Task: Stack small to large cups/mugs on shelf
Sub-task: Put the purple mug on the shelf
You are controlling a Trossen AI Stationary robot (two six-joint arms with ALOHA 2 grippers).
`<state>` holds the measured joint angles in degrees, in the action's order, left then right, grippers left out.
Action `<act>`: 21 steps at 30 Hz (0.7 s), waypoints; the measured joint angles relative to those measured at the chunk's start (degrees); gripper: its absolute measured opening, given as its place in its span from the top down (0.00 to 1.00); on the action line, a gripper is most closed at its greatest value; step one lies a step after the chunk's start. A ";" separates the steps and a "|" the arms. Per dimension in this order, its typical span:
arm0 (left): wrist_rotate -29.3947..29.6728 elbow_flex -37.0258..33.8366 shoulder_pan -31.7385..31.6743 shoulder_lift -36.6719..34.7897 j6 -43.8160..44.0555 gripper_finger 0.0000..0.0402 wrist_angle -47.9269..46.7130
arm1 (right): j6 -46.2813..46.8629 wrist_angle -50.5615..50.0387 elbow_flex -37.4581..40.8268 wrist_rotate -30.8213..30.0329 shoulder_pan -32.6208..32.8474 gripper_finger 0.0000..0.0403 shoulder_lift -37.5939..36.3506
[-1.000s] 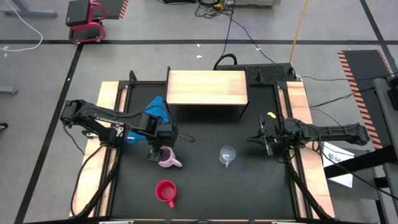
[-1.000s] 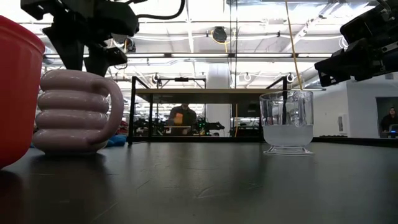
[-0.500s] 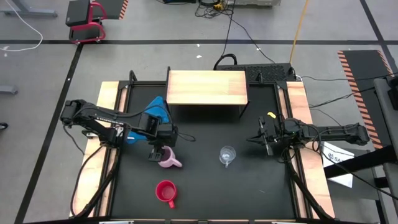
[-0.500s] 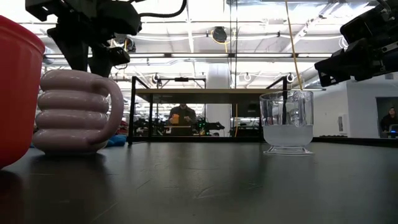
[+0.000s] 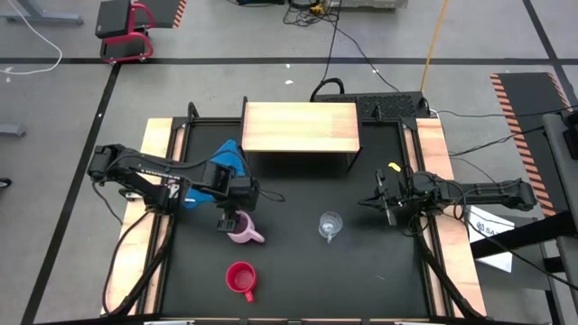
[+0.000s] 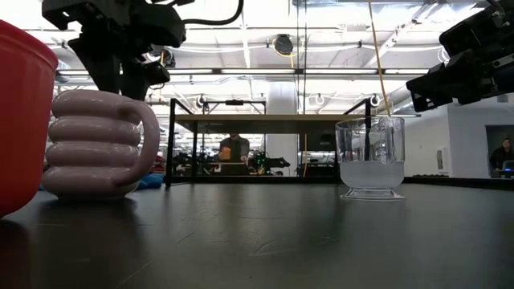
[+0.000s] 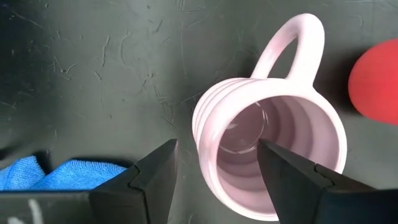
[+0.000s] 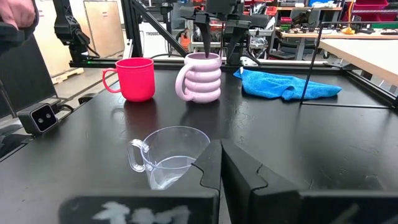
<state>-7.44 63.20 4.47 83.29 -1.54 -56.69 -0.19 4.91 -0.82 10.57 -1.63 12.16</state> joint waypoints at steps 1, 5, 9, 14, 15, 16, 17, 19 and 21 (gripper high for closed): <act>0.00 0.00 0.00 0.00 -0.04 0.47 0.00 | 0.00 0.02 0.00 0.00 0.00 1.00 0.00; -0.02 0.00 0.00 0.00 0.11 0.57 0.02 | 0.00 0.00 0.00 0.01 0.00 1.00 0.00; -0.02 0.00 0.00 0.00 0.15 0.67 0.31 | -0.01 0.00 0.00 0.02 0.00 1.00 0.00; -0.04 0.00 0.00 0.00 -0.01 0.74 0.44 | 0.00 0.00 0.01 0.00 0.00 1.00 0.00; -0.04 0.00 0.00 0.00 0.03 0.74 0.44 | -0.02 0.00 0.00 0.02 0.00 1.00 0.00; -0.04 0.00 0.00 0.00 0.03 0.75 0.44 | -0.01 0.00 0.02 0.00 0.00 1.00 0.00; -0.04 0.00 0.04 0.00 -0.05 0.75 0.44 | 0.00 0.00 0.00 0.01 0.00 1.00 0.00; -0.04 0.00 0.07 0.00 -0.09 0.75 0.44 | 0.00 0.00 0.00 0.00 0.00 1.00 0.00; -0.07 0.00 0.07 0.00 -0.09 0.75 0.44 | 0.00 0.00 0.00 0.02 0.00 1.00 0.00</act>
<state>-7.51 63.20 4.54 83.29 -1.63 -56.25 -0.19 4.91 -0.82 10.59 -1.63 12.16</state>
